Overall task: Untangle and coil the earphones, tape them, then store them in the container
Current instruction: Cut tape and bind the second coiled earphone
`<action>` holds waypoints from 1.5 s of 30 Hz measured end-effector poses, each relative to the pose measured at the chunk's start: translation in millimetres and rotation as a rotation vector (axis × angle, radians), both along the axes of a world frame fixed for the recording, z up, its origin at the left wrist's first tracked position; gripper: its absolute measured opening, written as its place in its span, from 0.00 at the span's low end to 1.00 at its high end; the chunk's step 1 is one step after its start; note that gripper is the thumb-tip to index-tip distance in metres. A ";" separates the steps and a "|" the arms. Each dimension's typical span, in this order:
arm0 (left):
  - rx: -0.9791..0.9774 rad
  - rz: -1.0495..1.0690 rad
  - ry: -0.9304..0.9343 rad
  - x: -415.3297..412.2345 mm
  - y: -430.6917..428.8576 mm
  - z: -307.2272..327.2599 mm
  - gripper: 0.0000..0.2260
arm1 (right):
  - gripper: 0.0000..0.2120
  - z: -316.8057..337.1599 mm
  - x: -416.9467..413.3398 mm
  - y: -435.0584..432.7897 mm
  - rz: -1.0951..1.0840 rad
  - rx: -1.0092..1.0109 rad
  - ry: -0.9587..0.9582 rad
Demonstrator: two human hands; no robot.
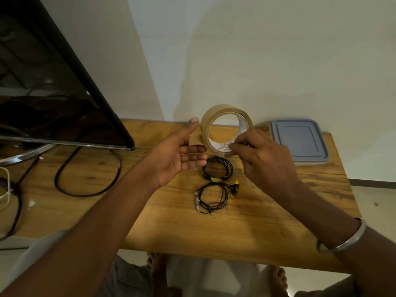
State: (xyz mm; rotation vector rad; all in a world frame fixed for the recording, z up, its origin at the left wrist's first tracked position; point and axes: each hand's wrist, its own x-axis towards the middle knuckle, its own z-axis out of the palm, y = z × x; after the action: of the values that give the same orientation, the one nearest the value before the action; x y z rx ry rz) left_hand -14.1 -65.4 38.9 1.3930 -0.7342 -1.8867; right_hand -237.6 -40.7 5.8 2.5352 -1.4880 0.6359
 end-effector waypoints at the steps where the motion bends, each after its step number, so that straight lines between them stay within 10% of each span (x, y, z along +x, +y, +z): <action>1: 0.002 0.025 0.023 -0.9 0.0 -0.5 0.17 | 0.14 -0.9 -0.1 -0.1 0.005 -0.007 -0.008; 7: 0.025 0.106 0.194 -3.3 -0.6 -2.5 0.02 | 0.12 -5.1 -2.9 -1.3 -0.010 -0.070 -0.116; 17: -0.050 0.337 0.224 -28.9 -4.4 -10.7 0.05 | 0.12 -23.4 5.4 -4.5 -0.125 0.141 -0.638; 31: -0.117 0.321 0.252 -30.1 -11.6 -22.9 0.09 | 0.08 1.5 3.3 -8.4 -0.450 1.048 -1.428; 37: -0.102 0.342 0.159 -29.0 -14.1 -36.3 0.08 | 0.06 30.6 -43.6 -8.1 -0.455 0.917 -0.071; 45: -0.094 0.330 0.142 -33.1 -11.1 -38.3 0.08 | 0.17 15.1 -40.0 12.2 -0.519 0.853 0.488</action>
State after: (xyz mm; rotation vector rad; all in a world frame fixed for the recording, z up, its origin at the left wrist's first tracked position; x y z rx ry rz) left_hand -47.2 -76.5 0.6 1.2237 -0.4829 -1.6501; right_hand -277.6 -28.5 20.9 2.2742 -2.3685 -0.7894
